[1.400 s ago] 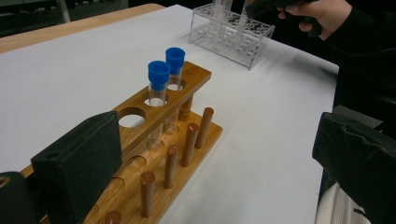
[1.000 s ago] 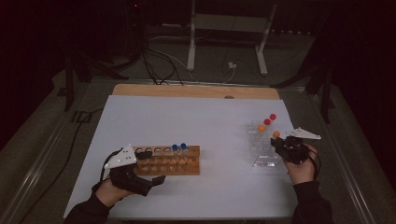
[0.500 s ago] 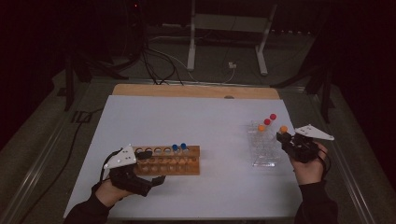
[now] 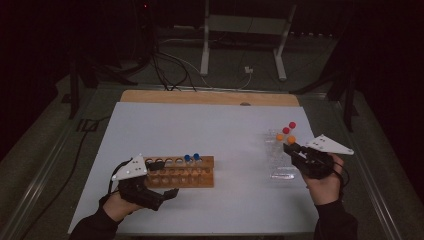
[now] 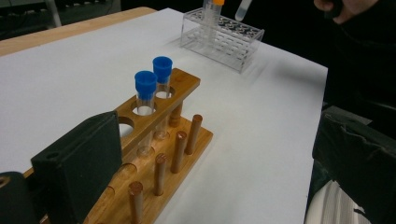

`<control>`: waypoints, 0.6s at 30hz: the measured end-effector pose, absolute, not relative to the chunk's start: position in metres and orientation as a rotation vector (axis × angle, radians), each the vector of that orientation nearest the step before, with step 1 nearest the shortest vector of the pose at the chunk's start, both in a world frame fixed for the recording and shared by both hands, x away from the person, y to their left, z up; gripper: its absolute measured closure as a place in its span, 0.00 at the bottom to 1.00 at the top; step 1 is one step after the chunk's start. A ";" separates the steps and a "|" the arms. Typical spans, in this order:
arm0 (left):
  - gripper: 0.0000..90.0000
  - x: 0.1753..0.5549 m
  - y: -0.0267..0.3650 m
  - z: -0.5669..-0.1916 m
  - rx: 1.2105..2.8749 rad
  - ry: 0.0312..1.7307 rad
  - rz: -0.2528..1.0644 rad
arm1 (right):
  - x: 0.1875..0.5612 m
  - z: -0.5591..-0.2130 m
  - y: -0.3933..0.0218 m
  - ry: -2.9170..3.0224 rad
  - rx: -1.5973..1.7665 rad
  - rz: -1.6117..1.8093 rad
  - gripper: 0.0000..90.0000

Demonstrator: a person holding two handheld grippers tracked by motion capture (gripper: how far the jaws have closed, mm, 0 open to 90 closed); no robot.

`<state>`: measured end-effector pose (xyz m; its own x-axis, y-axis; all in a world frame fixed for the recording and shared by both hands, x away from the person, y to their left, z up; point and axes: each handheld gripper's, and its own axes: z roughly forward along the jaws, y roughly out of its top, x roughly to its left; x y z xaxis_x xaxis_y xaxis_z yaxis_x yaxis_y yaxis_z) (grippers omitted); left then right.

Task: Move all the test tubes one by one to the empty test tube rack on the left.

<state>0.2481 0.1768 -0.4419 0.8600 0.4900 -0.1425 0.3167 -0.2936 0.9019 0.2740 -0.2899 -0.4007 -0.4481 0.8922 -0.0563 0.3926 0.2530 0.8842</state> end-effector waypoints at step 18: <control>0.03 0.254 0.149 -0.432 1.930 0.520 0.153 | 0.255 -0.430 -0.212 2.279 0.966 1.192 0.83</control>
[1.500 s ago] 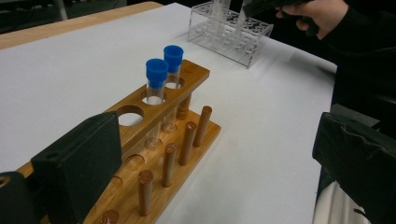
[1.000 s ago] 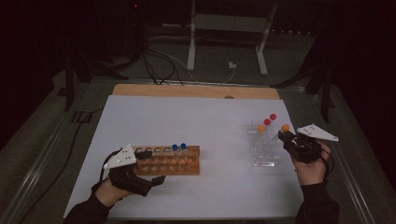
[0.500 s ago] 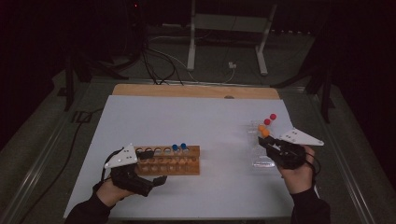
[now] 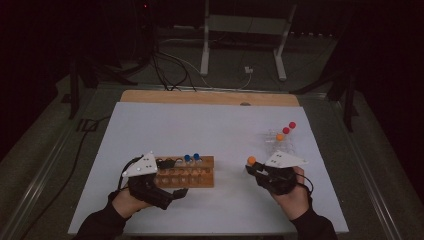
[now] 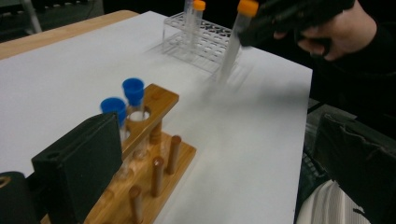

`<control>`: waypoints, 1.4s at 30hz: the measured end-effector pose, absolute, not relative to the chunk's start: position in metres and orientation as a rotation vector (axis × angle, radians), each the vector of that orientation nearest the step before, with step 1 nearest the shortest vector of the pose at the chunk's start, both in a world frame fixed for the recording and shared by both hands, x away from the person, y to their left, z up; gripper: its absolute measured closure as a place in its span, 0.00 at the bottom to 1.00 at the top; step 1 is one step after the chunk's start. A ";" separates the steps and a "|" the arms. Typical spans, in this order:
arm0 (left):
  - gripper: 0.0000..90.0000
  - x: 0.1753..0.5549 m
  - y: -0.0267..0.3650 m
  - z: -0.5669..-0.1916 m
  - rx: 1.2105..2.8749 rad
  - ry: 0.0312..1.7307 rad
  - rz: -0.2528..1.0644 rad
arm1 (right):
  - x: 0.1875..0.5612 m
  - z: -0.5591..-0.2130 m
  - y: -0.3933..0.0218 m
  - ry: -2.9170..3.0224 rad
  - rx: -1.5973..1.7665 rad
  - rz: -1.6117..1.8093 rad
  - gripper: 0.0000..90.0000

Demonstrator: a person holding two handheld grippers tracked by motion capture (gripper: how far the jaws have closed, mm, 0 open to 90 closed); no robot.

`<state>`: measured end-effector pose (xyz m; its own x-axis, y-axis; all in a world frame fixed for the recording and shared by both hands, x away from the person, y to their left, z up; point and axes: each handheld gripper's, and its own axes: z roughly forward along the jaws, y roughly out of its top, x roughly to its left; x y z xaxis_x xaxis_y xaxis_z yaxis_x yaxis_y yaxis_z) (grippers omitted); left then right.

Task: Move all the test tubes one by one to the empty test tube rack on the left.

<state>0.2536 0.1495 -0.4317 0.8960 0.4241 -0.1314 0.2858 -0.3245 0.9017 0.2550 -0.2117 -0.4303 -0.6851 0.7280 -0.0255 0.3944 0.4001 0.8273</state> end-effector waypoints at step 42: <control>0.65 0.261 0.065 -0.427 1.995 0.239 0.094 | 0.224 -0.440 -0.155 2.498 0.738 1.242 0.83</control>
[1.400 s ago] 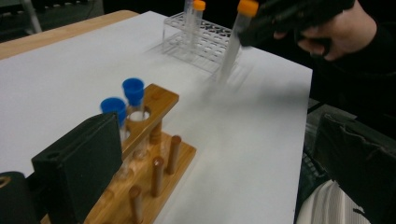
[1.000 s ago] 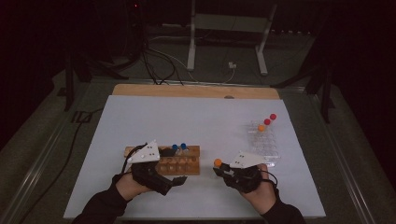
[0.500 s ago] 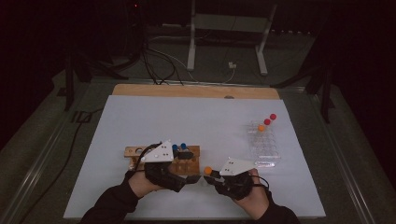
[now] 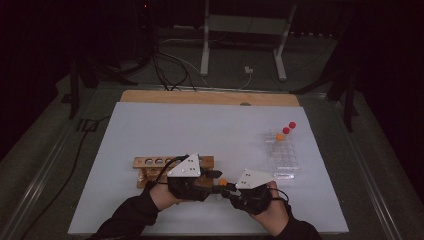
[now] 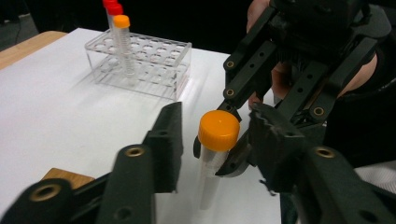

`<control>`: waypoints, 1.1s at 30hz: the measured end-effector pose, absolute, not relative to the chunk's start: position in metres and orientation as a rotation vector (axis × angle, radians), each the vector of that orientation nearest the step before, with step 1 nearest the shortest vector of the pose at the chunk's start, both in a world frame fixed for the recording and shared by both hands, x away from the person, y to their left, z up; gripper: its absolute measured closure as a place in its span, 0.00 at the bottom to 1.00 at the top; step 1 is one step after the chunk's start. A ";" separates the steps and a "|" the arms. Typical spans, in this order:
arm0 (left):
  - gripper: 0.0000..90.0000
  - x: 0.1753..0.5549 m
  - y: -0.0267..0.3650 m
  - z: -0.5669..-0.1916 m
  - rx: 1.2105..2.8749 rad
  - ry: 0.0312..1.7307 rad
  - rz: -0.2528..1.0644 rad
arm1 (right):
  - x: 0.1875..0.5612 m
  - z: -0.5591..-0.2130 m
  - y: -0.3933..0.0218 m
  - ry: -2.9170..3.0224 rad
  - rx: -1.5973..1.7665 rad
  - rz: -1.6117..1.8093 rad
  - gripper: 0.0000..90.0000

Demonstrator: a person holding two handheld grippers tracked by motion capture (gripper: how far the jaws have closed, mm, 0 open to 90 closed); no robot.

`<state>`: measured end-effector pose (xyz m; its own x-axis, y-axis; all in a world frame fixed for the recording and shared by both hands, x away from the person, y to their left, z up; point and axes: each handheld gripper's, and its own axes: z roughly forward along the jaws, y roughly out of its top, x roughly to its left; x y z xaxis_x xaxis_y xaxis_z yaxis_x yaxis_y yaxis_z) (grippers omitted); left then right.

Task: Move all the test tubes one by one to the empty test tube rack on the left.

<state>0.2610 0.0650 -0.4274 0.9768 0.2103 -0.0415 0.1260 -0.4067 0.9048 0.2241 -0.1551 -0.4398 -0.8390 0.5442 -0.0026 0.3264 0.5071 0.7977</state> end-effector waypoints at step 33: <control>0.80 0.266 0.091 -0.399 1.979 0.272 0.228 | 0.230 -0.432 -0.168 2.400 0.825 1.342 0.35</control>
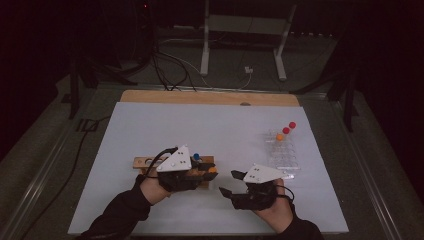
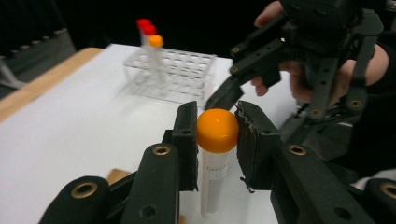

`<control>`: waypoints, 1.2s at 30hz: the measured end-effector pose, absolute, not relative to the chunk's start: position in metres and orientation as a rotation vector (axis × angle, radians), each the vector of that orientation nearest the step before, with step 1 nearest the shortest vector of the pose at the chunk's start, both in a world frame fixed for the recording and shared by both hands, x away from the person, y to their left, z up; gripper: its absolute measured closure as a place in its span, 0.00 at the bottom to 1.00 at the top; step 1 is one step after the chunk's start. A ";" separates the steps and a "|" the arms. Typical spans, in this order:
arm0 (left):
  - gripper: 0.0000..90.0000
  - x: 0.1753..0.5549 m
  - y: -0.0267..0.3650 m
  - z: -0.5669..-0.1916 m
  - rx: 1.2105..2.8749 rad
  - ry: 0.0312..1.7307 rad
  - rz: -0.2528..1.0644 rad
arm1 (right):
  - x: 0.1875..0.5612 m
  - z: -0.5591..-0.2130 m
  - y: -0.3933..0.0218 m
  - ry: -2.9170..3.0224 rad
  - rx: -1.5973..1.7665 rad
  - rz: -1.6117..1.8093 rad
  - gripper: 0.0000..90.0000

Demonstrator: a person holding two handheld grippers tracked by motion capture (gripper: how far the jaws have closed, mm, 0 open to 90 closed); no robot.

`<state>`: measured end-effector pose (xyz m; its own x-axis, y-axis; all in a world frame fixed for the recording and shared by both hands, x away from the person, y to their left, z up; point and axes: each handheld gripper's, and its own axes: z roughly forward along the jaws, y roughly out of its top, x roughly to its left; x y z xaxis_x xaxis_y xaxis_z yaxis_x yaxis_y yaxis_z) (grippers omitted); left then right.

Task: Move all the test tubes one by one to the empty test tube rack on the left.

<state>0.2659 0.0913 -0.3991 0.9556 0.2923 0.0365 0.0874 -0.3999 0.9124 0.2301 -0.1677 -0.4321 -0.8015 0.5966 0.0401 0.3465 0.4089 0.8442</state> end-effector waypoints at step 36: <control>0.80 0.301 0.171 -0.389 1.904 0.537 0.432 | 0.232 -0.423 -0.189 2.285 0.856 1.434 0.00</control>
<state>0.3010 0.1711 -0.3891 0.8333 0.5505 0.0501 0.1674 -0.3378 0.9262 0.2324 -0.1888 -0.4231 -0.7734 0.6319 0.0513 0.3210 0.3205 0.8912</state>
